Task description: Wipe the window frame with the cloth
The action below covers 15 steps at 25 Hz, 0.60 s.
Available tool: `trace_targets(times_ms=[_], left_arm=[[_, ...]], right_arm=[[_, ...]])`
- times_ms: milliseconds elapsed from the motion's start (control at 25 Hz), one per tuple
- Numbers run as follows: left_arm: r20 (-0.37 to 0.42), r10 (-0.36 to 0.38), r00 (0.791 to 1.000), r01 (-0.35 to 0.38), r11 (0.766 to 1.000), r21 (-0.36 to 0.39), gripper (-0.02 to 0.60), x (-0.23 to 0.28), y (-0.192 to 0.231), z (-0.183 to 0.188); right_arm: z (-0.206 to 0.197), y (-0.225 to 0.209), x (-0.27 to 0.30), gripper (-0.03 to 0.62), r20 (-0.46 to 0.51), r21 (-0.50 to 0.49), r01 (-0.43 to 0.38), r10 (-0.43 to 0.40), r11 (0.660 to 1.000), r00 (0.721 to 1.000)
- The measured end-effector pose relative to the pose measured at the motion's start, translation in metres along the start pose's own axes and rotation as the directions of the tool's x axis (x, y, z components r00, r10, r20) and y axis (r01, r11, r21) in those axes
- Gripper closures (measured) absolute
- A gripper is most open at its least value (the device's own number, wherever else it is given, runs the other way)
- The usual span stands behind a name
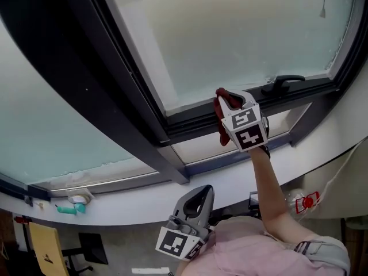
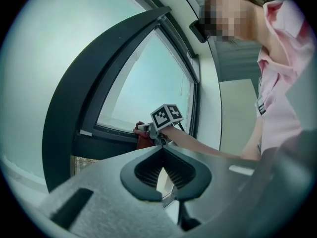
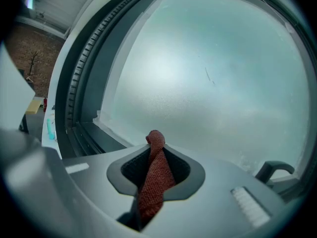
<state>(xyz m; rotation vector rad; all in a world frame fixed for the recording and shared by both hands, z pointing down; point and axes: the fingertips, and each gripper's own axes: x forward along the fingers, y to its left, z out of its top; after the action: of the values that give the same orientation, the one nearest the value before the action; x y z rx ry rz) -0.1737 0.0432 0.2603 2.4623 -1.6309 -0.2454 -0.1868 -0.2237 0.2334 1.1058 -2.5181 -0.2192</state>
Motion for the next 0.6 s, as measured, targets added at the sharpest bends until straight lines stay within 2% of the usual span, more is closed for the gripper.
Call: trace_targets(times_ms=[160, 400, 480, 600], left_arm=[[0.010, -0.023, 1.000, 0.023, 1.000, -0.006, 0.583, 0.006, 0.004, 0.005], [0.013, -0.097, 0.995, 0.097, 0.995, 0.033, 0.583, 0.022, 0.000, 0.015], [-0.007, -0.122, 0.992, 0.122, 0.991, 0.059, 0.583, 0.026, -0.005, 0.012], [-0.010, -0.145, 0.989, 0.145, 0.989, 0.032, 0.583, 0.033, -0.011, 0.013]], right_arm=[[-0.013, -0.019, -0.006, 0.530, -0.093, 0.005, 0.054, -0.053, 0.999, 0.994], [-0.013, -0.035, -0.008, 0.530, -0.068, 0.080, 0.016, -0.011, 0.997, 0.998], [-0.016, -0.038, -0.011, 0.530, -0.071, 0.068, 0.029, -0.024, 0.997, 0.997], [-0.022, -0.052, -0.016, 0.530, -0.089, 0.058, 0.064, -0.058, 0.996, 0.994]])
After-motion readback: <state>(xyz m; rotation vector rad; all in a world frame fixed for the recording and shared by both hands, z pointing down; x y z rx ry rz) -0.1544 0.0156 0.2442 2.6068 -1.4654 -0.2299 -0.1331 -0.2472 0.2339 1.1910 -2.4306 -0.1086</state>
